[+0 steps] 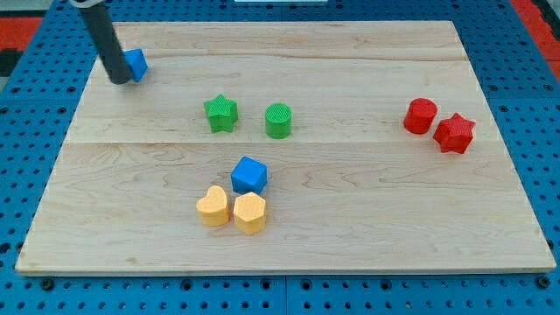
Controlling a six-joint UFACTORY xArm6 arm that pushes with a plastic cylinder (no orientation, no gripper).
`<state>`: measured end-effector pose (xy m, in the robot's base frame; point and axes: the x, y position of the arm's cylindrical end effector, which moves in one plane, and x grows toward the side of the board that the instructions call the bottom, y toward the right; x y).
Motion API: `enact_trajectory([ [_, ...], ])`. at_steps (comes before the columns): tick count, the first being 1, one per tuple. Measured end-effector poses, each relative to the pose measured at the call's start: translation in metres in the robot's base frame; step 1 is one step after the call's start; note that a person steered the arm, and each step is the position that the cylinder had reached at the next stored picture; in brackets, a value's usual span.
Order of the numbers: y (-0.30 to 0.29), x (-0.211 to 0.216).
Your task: Push the blue cube into a blue triangle
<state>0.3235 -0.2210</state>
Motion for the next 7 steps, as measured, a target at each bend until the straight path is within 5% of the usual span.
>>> enact_trajectory([
  [2,-0.001,-0.053],
  [3,0.019,-0.027],
  [5,0.251,0.017],
  [6,0.278,0.132],
  [7,0.235,0.189],
])
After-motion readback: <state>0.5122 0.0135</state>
